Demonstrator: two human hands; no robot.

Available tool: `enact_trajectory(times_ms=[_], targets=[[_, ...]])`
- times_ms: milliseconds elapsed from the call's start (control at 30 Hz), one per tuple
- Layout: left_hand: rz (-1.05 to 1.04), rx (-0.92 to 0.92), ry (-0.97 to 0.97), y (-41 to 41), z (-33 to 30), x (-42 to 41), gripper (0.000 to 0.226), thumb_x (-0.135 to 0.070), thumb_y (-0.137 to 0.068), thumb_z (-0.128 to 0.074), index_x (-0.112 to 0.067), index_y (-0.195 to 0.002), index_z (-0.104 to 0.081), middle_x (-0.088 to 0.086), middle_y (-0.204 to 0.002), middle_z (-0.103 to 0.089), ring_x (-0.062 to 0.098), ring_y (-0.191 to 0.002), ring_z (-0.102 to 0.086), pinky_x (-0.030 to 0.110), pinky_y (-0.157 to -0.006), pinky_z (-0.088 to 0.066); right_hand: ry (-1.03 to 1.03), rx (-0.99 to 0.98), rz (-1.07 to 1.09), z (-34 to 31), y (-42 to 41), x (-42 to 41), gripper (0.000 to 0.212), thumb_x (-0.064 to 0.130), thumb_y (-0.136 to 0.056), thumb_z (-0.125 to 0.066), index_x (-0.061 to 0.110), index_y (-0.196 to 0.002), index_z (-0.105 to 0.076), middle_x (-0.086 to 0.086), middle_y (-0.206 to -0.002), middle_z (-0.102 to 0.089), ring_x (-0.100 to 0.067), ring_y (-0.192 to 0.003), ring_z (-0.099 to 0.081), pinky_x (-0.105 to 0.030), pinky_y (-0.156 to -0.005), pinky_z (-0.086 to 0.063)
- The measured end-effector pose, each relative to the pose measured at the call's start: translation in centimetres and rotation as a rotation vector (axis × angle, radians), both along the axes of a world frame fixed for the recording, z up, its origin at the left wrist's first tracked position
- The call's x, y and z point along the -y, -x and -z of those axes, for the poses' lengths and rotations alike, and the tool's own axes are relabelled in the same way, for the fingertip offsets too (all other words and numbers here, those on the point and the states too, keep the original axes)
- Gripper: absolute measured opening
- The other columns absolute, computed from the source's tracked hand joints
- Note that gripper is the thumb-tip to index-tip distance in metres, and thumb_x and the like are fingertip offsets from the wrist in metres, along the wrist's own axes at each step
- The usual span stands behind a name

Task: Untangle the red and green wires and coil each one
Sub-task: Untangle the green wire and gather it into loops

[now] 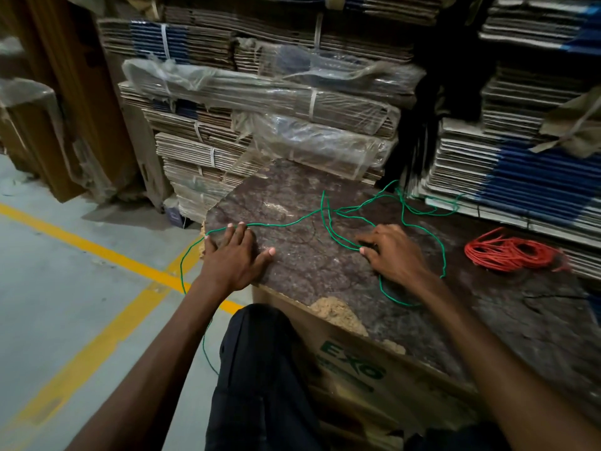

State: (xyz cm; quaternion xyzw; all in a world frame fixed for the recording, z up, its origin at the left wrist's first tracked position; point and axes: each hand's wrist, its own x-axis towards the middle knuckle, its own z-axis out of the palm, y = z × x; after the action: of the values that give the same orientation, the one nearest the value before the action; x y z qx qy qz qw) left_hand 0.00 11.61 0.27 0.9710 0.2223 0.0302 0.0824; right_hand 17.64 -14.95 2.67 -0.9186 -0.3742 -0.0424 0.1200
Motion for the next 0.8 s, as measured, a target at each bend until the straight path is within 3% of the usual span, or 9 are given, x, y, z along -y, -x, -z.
enact_trajectory(times_ms=[167, 267, 367, 500, 600, 800], targets=[[0.010, 0.036, 0.075, -0.6, -0.6, -0.8, 0.072, -0.074, -0.086, -0.019, -0.017, -0.119, -0.047, 0.004, -0.144, -0.034, 0.025, -0.148, -0.017, 0.067, -0.110, -0.014, -0.209, 0.172, -0.091, 0.6, 0.5, -0.8, 0.039, 0.012, -0.078, -0.070, 0.017, -0.117, -0.069, -0.004, -0.111, -0.066, -0.033, -0.120, -0.051, -0.035, -0.107, -0.037], [0.029, 0.002, 0.033, -0.6, -0.3, -0.6, 0.071, -0.072, -0.089, -0.020, -0.017, -0.127, -0.043, 0.008, -0.149, -0.029, 0.028, -0.146, -0.021, 0.063, -0.111, -0.016, -0.358, 0.253, -0.242, 0.0, 2.1, -3.8, 0.036, 0.009, -0.079, -0.065, 0.012, -0.114, -0.069, -0.008, -0.109, -0.065, -0.034, -0.114, -0.054, -0.038, -0.109, -0.038], [0.058, 0.008, 0.011, -0.2, 0.2, 0.1, 0.075, -0.073, -0.088, -0.019, -0.015, -0.131, -0.038, 0.010, -0.151, -0.027, 0.031, -0.144, -0.025, 0.061, -0.111, -0.017, -0.422, 0.245, -0.351, -0.4, 3.9, -7.6, 0.026, 0.011, -0.083, -0.064, 0.011, -0.107, -0.071, -0.008, -0.104, -0.065, -0.027, -0.104, -0.056, -0.031, -0.100, -0.040], [0.108, 0.032, 0.032, 0.4, 0.1, 0.6, 0.083, -0.079, -0.083, -0.009, -0.016, -0.127, -0.041, 0.010, -0.143, -0.034, 0.033, -0.136, -0.037, 0.061, -0.109, -0.022, -0.298, 0.149, -0.366, -0.1, 5.4, -11.9, 0.023, 0.017, -0.084, -0.068, 0.013, -0.105, -0.072, -0.007, -0.100, -0.065, -0.027, -0.099, -0.058, -0.031, -0.089, -0.042], [0.132, 0.071, 0.065, 1.0, -0.5, 0.5, 0.069, -0.071, -0.091, -0.022, -0.016, -0.130, -0.040, 0.007, -0.142, -0.039, 0.032, -0.130, -0.043, 0.059, -0.109, -0.022, -0.138, 0.067, -0.328, 0.6, 5.3, -13.1, 0.023, 0.027, -0.087, -0.065, 0.022, -0.108, -0.073, -0.006, -0.098, -0.065, -0.029, -0.101, -0.057, -0.037, -0.089, -0.046], [0.147, 0.081, 0.025, 1.1, -1.0, -0.3, 0.071, -0.064, -0.094, -0.028, -0.015, -0.146, -0.029, 0.003, -0.156, -0.028, 0.023, -0.147, -0.021, 0.060, -0.116, -0.007, -0.070, 0.157, -0.187, 0.9, 4.3, -11.4, 0.014, 0.027, -0.092, -0.057, 0.025, -0.102, -0.067, -0.001, -0.101, -0.066, -0.024, -0.104, -0.054, -0.033, -0.076, -0.044]])
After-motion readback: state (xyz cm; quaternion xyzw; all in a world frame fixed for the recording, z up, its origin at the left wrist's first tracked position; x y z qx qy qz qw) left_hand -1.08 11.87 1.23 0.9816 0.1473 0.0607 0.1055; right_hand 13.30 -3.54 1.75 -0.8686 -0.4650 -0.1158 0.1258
